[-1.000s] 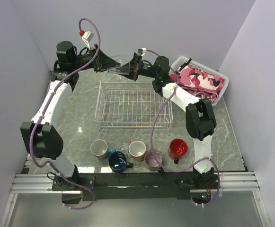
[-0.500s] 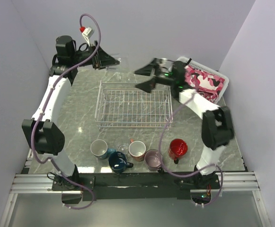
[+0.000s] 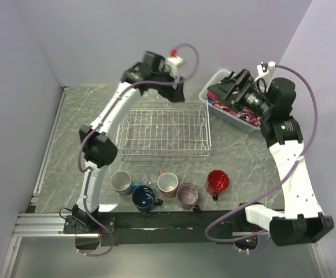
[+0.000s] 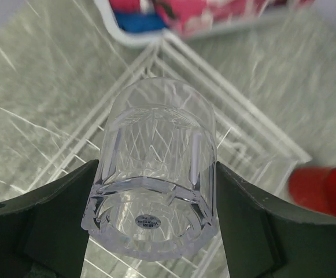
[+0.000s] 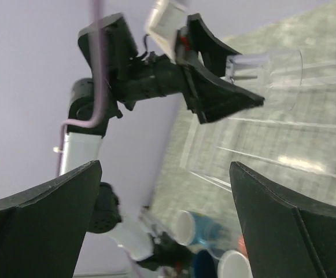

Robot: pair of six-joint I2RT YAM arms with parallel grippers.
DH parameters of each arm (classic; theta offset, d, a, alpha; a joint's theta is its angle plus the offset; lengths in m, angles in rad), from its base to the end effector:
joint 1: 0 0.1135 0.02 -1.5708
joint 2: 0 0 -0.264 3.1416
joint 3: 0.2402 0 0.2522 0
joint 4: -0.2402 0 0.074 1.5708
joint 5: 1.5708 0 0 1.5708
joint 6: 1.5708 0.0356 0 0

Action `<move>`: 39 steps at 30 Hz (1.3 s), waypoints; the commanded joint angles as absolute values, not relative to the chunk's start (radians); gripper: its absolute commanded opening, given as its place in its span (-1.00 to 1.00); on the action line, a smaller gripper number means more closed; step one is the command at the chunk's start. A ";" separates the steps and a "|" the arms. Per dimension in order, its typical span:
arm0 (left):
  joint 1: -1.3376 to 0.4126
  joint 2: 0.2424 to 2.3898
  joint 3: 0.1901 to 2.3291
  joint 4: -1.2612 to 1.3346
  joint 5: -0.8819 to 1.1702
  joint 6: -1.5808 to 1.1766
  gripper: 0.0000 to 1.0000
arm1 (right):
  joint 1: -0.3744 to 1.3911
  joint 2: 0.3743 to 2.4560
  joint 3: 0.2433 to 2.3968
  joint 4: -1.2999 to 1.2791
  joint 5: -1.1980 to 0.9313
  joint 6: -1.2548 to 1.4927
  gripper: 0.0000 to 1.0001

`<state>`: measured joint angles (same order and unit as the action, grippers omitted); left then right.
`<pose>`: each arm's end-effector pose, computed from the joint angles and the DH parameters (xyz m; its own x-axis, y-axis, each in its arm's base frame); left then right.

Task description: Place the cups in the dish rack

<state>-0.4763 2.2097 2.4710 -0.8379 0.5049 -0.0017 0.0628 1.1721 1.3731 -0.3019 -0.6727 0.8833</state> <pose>0.4247 -0.2385 0.3893 -0.4858 0.2490 -0.8379 0.7608 0.5923 -0.2651 0.2450 0.0376 0.4542 -0.5799 0.5692 -0.5829 -0.3461 0.4756 0.8087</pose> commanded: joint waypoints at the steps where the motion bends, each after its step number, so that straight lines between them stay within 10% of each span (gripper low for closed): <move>1: -0.521 2.240 2.459 -0.907 0.322 0.289 -0.98 | 0.060 1.137 1.292 -0.532 -0.540 0.698 0.99; 23: -0.641 2.303 2.188 -0.753 0.181 0.505 -0.98 | 0.049 0.946 1.035 -0.557 -0.446 0.680 0.99; 24: -0.641 2.303 2.180 -0.746 0.170 0.503 -0.92 | 0.049 0.943 1.032 -0.555 -0.451 0.681 0.99; 28: -0.641 2.299 2.171 -0.730 0.173 0.485 0.88 | 0.048 0.925 1.008 -0.540 -0.460 0.690 0.99; 39: -0.608 2.267 2.240 -0.602 0.158 0.356 0.93 | 0.049 0.945 1.017 -0.563 -0.453 0.652 0.99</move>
<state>-0.6308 2.3127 2.1754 -0.6987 0.1604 0.4351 0.0544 0.9401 0.9936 -0.5777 -0.4603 0.6857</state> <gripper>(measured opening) 0.966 0.996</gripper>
